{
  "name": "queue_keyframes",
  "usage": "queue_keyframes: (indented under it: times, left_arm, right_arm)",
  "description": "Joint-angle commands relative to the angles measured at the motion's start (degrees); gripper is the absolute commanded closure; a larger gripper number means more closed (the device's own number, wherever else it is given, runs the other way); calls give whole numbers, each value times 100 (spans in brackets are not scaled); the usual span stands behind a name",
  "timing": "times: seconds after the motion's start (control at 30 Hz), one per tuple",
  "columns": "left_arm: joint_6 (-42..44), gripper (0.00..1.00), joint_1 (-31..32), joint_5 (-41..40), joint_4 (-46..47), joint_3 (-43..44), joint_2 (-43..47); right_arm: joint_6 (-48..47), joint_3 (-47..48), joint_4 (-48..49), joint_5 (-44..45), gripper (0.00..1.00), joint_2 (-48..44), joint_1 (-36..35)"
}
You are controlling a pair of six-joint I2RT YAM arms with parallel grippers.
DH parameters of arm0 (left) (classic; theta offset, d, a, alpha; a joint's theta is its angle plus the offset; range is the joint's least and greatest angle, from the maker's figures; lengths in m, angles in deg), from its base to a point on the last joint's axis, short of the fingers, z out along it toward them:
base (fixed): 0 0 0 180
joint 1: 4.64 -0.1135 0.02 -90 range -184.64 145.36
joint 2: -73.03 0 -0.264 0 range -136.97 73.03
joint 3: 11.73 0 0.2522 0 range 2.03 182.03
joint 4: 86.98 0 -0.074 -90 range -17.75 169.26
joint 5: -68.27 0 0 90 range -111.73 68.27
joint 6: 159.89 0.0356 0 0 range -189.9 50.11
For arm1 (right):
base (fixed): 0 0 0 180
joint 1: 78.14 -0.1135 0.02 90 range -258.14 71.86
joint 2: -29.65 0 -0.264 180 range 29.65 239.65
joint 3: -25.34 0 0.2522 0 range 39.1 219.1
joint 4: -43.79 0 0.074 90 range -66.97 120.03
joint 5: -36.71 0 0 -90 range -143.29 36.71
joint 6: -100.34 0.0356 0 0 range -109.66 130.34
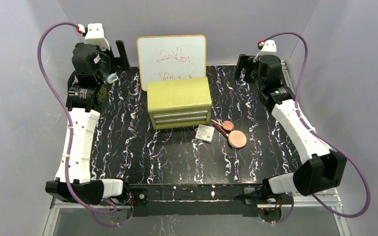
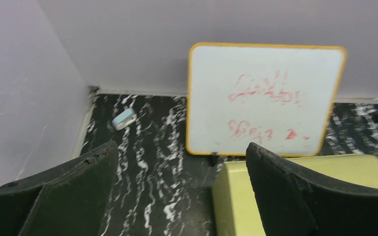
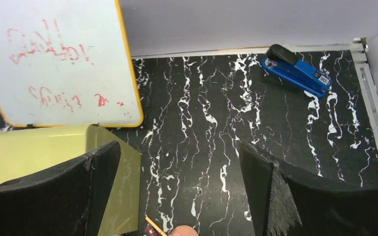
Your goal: Organize the makeup
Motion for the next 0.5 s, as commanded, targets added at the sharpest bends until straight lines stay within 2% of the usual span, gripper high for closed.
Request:
queue_keyframes:
  times: [0.0,0.2,0.47]
  left_arm:
    - [465,2,16,-999,-212,-573,-168]
    - [-65,2,-200,-925,-365,-975,-668]
    - [-410,2,-536,-504,-334,-1103,-921]
  right_arm:
    - [460,93,451,442,1,435,15]
    - [564,12,1020,587,1,1311,8]
    - [602,962,1097,460,1,2807,10]
